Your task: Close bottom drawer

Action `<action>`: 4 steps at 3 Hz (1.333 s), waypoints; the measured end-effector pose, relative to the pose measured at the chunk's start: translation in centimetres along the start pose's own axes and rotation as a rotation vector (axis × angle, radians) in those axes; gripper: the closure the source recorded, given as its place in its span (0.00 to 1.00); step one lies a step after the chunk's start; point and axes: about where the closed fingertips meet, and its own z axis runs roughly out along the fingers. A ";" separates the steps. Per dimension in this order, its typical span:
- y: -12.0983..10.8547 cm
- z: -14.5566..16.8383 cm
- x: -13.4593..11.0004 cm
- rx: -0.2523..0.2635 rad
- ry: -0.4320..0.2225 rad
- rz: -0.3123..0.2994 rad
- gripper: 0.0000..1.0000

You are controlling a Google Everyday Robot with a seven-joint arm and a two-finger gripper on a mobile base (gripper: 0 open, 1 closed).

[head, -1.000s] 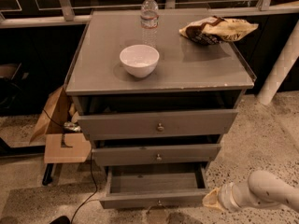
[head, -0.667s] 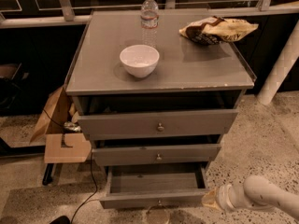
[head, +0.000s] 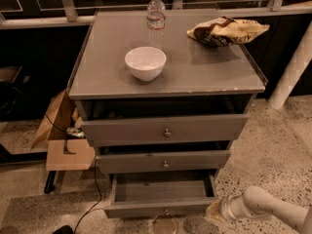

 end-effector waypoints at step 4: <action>-0.9 5.7 2.2 -0.007 -0.076 -0.053 1.00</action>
Offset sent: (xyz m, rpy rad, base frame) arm 0.0006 0.0044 -0.0337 0.0278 0.0272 0.0283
